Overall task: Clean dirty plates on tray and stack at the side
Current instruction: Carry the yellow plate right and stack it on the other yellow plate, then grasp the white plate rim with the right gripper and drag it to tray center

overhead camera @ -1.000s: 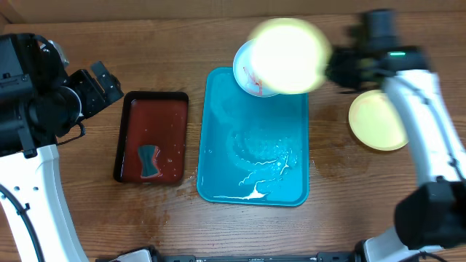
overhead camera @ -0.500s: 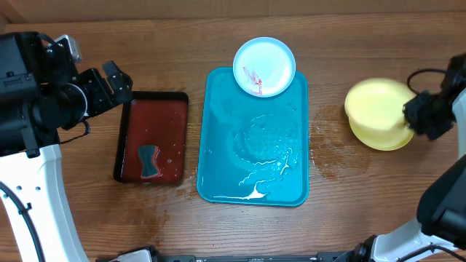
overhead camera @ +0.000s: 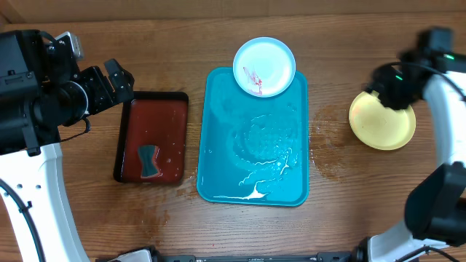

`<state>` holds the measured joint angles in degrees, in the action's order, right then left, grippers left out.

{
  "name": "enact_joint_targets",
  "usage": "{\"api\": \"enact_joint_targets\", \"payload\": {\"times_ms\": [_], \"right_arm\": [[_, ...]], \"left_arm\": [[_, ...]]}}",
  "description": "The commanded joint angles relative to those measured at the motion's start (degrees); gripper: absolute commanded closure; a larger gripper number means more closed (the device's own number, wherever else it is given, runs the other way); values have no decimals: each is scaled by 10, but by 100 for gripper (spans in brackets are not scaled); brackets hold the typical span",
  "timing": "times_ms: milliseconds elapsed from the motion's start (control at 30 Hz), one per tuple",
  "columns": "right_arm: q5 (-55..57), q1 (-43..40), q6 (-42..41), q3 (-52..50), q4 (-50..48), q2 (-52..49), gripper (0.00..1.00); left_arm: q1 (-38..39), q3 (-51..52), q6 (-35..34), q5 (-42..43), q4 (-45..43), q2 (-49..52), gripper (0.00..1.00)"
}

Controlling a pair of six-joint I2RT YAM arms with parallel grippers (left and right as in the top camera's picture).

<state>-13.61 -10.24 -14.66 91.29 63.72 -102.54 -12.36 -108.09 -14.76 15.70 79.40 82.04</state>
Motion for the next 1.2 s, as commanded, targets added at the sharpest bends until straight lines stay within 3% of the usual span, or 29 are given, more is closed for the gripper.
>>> {"api": "enact_joint_targets", "payload": {"times_ms": [0, 200, 400, 567, 667, 700, 733, 767, 833, 1167], "right_arm": [[-30, 99, 58, 24, -63, 25, 37], [109, 205, 57, 24, -202, -36, 27], [116, 225, 57, 24, -301, -144, 26], [116, 225, 57, 24, -329, -210, 27], [116, 225, 48, 24, -329, -227, 37], [116, 225, 44, 24, -328, -228, 48], [114, 225, 42, 24, -325, -228, 72], [111, 225, 37, 24, -322, -227, 83], [96, 225, 21, 24, -315, -226, 96], [28, 228, -76, 24, -165, -175, 96]], "left_arm": [[4, -3, 10, 7, -4, 3, 0], [4, -3, 11, 7, -4, 3, 0], [4, -3, 20, 7, 3, 3, 0], [4, -3, 23, 7, 6, 3, 0], [4, -3, 24, 7, 9, 3, 0], [4, -3, 26, 7, 10, 3, 0], [4, -3, 30, 7, 12, 3, 0], [4, -3, 30, 6, 12, 3, 0], [4, -3, 30, 6, 12, 3, 0], [4, -3, 37, 4, 20, 3, 0]]}}
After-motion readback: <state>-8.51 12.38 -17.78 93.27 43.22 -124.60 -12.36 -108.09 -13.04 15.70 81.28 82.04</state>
